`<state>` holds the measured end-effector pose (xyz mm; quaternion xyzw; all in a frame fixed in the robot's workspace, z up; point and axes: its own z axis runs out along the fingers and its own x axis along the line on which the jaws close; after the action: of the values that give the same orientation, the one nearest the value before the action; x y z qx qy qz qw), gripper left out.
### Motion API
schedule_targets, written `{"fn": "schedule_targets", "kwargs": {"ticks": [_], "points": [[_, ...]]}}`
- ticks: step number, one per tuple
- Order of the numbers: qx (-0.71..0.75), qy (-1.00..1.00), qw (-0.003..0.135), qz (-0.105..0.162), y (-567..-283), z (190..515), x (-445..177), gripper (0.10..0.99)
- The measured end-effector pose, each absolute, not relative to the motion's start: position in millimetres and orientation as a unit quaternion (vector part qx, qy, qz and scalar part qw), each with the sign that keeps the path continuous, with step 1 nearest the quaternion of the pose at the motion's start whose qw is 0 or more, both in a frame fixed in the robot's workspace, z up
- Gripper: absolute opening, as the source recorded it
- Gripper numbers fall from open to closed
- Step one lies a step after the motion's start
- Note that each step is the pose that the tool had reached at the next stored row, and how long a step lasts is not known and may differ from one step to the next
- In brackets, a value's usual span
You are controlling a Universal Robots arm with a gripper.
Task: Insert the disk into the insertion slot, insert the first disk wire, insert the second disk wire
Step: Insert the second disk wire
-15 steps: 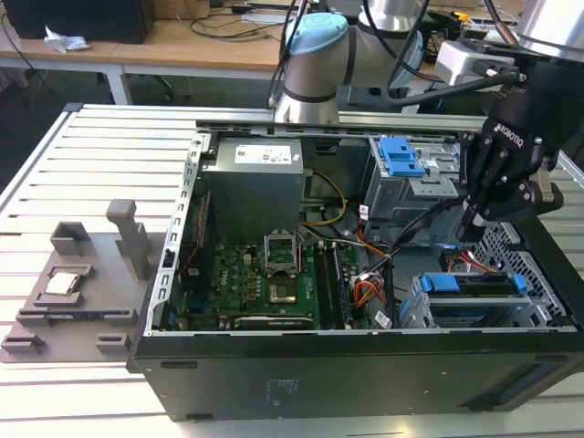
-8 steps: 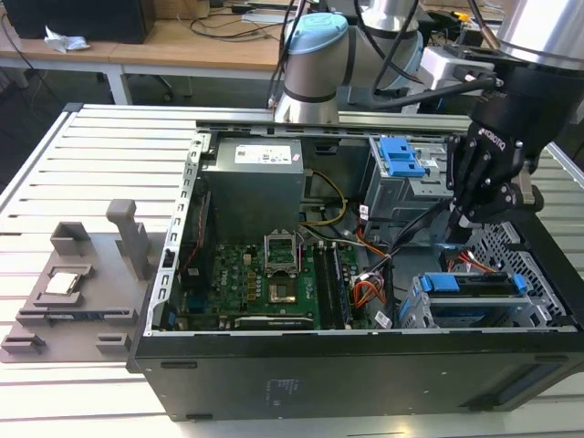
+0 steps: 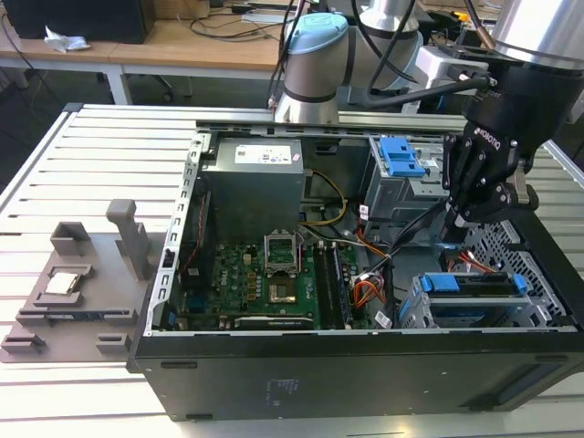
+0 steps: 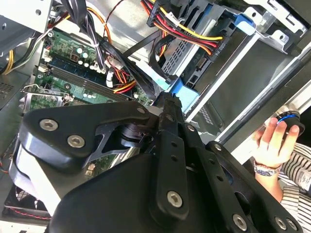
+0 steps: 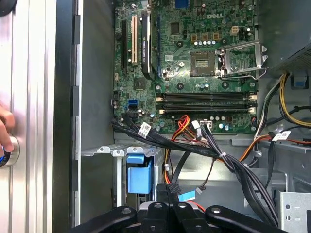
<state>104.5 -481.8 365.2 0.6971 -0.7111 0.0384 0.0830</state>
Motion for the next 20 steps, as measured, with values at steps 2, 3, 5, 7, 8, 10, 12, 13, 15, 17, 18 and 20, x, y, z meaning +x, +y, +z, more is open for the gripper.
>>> {"fn": "schedule_targets", "kwargs": {"ticks": [2, 3, 5, 7, 8, 10, 12, 13, 15, 17, 18, 20], "points": [[0.697, -0.711, 0.083, 0.038, -481.8, 365.2, 104.4, 0.106], [0.697, -0.711, 0.083, 0.038, -481.8, 365.2, 104.4, 0.106], [0.697, -0.711, 0.083, 0.038, -481.8, 365.2, 104.4, 0.106], [0.697, -0.711, 0.083, 0.038, -481.8, 365.2, 104.4, 0.106], [0.697, -0.711, 0.083, 0.038, -481.8, 365.2, 104.4, 0.114], [0.697, -0.711, 0.083, 0.038, -481.8, 365.2, 104.3, 0.235], [0.697, -0.711, 0.083, 0.039, -481.5, 364.4, 104.3, 0.302], [0.697, -0.711, 0.084, 0.04, -481.1, 363.1, 104.3, 0.302], [0.697, -0.711, 0.087, 0.043, -479.3, 360.2, 104.3, 0.302], [0.697, -0.71, 0.091, 0.047, -477.2, 357.4, 104.3, 0.302], [0.697, -0.709, 0.095, 0.051, -475.5, 355.2, 104.3, 0.302], [0.696, -0.708, 0.101, 0.058, -473.9, 353.0, 104.3, 0.302]]}}
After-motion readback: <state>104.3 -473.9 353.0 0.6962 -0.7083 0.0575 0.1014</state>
